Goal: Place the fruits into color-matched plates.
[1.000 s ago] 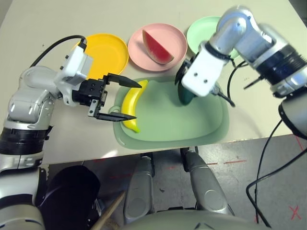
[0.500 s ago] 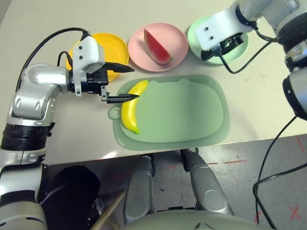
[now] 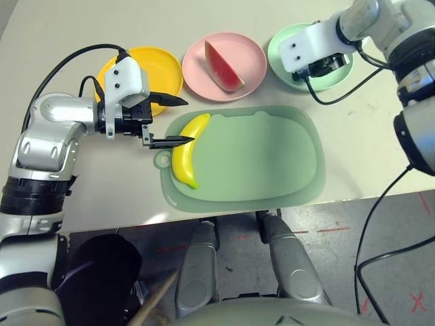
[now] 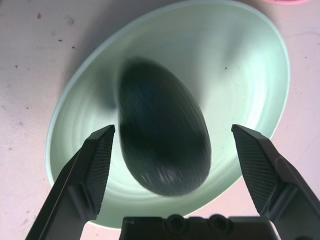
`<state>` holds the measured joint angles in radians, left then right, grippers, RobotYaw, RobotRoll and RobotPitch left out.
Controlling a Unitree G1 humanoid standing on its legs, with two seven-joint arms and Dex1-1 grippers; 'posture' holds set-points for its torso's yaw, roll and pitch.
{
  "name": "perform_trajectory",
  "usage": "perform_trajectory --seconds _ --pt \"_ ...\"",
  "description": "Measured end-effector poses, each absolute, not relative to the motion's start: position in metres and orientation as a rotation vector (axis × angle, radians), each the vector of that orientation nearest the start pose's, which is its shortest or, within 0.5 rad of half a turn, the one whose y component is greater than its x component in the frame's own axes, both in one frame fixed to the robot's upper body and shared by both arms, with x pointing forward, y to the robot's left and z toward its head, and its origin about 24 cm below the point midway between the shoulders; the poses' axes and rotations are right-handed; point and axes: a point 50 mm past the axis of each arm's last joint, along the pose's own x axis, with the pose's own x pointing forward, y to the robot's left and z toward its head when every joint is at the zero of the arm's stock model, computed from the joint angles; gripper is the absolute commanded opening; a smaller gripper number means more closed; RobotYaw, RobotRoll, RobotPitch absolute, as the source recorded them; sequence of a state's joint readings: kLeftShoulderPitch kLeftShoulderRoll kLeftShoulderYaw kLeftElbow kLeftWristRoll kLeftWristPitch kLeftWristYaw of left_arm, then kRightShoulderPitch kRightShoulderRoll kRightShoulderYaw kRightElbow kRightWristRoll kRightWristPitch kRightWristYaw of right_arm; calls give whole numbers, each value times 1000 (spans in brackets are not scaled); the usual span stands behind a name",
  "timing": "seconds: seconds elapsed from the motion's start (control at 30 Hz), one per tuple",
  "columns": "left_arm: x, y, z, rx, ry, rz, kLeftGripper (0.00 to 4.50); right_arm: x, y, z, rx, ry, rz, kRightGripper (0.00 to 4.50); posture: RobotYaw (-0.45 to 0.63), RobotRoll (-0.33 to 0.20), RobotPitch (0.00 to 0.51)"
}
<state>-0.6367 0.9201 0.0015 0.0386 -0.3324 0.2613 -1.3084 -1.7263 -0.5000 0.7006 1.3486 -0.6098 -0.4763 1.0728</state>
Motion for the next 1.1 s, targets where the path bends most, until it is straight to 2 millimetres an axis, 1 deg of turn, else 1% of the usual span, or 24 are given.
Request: perform_trajectory --seconds 0.17,0.3,0.4,0.43,0.5,0.53,0.6,0.67,0.73,0.8,0.87,0.9,0.93,0.97,1.0,1.03,1.1 --pt "292 230 240 719 32 -1179 4500 396 -134 324 -1817 281 919 4481 -89 0 408" --pt "293 234 244 754 23 -1202 4500 386 -126 345 -1773 198 989 4481 -70 0 412" --pt "292 236 252 824 -20 -1244 4500 372 -117 365 -1629 75 1125 4481 -64 0 419" --pt "292 238 254 850 -34 -1259 4500 367 -115 371 -1550 47 1184 4481 -65 0 420" --pt "291 241 259 897 -54 -1288 4500 361 -114 377 -1401 3 1280 4481 -71 0 422" --pt "290 243 261 932 -64 -1308 4500 359 -114 376 -1307 -15 1321 4481 -71 0 423" --pt "289 244 265 1013 -75 -1342 4500 359 -119 365 -1121 -11 1381 4481 -67 0 424" --pt "287 243 269 1102 -79 -1379 4500 358 -128 345 -873 36 1443 4481 -55 0 424" --pt "287 240 272 1155 -100 -1413 4500 353 -128 331 -659 57 1507 4481 -50 0 427" --pt "288 234 271 1219 -110 -1467 4500 344 -126 318 -454 19 1553 4481 -47 0 428" --pt "290 232 267 1269 -98 -1506 4500 335 -129 296 -341 20 1557 4481 -41 0 428" --pt "290 231 266 1300 -92 -1524 4500 329 -132 278 -283 38 1556 4481 -39 0 428" --pt "290 232 265 1326 -86 -1539 4500 323 -132 255 -216 82 1552 4481 -38 0 427" --pt "291 229 265 1353 -94 -1559 4500 317 -131 239 -165 98 1539 4481 -38 0 427" --pt "291 226 265 1376 -112 -1583 4500 310 -129 229 -122 99 1529 4481 -39 0 425" --pt "290 222 265 1397 -135 -1605 4500 304 -126 223 -102 90 1523 4481 -41 0 424" --pt "289 214 266 1437 -185 -1652 4500 289 -127 219 -131 28 1498 4481 -47 0 421"
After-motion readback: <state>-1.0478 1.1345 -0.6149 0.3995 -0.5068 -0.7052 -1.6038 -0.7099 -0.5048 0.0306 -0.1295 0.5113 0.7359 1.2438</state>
